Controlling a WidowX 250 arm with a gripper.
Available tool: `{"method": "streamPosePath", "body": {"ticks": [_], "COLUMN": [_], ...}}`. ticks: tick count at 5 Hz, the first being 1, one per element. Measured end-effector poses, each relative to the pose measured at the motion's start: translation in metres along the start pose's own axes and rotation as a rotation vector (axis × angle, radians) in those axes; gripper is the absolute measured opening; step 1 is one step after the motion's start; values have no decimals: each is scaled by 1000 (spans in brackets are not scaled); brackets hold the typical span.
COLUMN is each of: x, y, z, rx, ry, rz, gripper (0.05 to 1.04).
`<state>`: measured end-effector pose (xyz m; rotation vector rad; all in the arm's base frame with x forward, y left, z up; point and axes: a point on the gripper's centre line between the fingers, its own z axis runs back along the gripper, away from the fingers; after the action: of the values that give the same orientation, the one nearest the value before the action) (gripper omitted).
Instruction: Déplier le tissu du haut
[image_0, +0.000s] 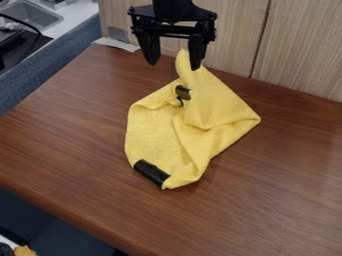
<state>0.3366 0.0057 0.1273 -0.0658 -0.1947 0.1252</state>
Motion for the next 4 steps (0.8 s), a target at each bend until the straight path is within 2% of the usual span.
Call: {"method": "streamPosePath", "body": {"ticks": [1, 2, 3, 4], "x": [-2, -1, 6, 18], "y": [1, 6, 3, -6], "z": [-9, -22, -41, -59], "rx": [3, 37, 77, 82], "ry": [31, 78, 140, 169], "rz": [9, 93, 136, 133], "gripper": [999, 999, 999, 987]}}
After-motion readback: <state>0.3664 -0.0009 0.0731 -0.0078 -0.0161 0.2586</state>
